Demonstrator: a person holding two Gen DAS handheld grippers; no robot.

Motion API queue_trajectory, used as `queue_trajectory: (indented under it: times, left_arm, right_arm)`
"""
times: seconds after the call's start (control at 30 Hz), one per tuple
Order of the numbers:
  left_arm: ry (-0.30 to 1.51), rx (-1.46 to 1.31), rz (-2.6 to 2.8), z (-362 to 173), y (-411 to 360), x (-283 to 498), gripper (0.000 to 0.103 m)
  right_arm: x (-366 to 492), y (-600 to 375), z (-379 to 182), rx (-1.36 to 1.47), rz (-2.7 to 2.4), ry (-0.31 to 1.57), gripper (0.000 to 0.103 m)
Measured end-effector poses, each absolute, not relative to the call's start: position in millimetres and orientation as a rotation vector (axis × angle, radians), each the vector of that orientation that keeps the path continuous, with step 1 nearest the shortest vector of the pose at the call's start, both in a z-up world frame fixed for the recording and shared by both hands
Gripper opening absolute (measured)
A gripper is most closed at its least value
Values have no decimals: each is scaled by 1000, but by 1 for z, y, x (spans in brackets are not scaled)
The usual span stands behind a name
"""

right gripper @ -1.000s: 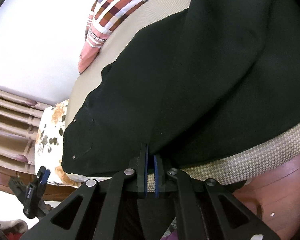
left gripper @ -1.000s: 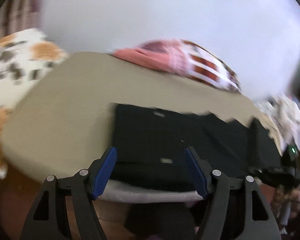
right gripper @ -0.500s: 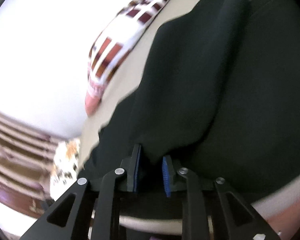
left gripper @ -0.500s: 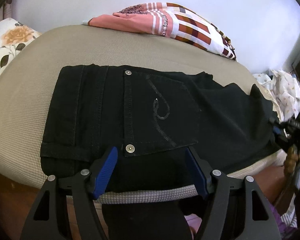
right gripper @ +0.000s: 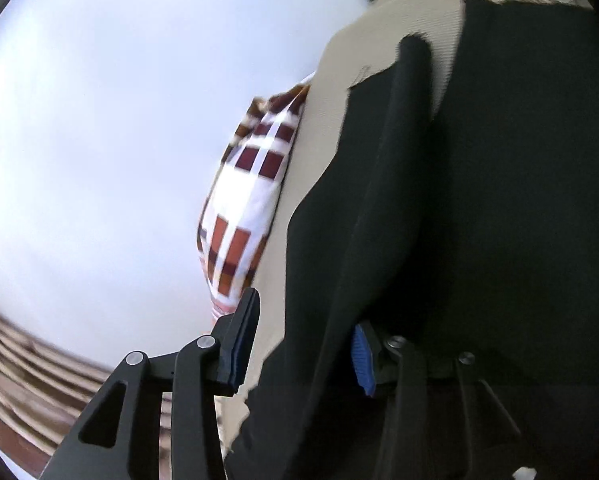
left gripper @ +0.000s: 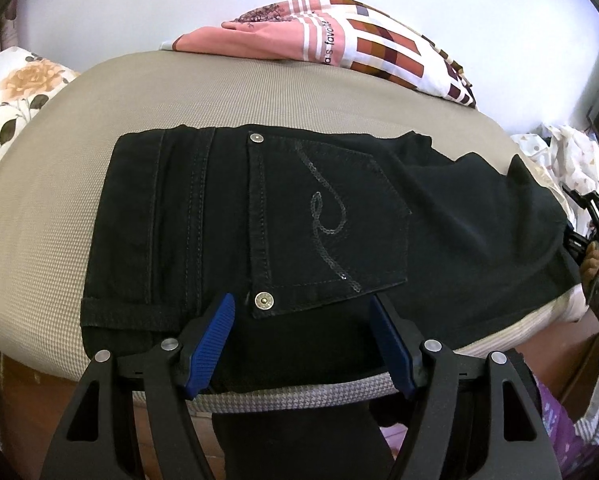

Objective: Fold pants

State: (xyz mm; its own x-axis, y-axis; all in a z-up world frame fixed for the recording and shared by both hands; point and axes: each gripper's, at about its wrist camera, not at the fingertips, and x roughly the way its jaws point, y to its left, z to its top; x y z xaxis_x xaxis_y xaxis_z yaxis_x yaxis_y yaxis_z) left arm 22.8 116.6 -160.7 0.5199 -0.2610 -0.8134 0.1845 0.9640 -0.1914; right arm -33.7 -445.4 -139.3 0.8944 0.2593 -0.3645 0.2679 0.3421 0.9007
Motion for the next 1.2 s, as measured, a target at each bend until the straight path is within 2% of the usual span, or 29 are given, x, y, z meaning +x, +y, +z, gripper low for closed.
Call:
queue_trajectory:
  times: [0.37, 0.4, 0.43, 0.53, 0.97, 1.2]
  left_arm:
    - [994, -50, -259, -162, 114, 24, 70]
    - [993, -49, -259, -162, 114, 24, 70]
    - [990, -48, -259, -162, 114, 24, 70]
    - [981, -41, -257, -163, 114, 23, 70]
    - [966, -34, -266, -163, 114, 22, 70]
    - [952, -4, -266, -164, 111, 20, 70]
  right_arm:
    - [-23, -500, -136, 1256, -49, 441, 41]
    - [-22, -504, -134, 1243, -68, 443, 32]
    - [-22, -506, -133, 1221, -84, 452, 17]
    - [-22, -507, -127, 1147, -129, 496, 6]
    - [-118, -504, -99, 1022, -307, 538, 4]
    - [-154, -510, -122, 1075, -359, 606, 3]
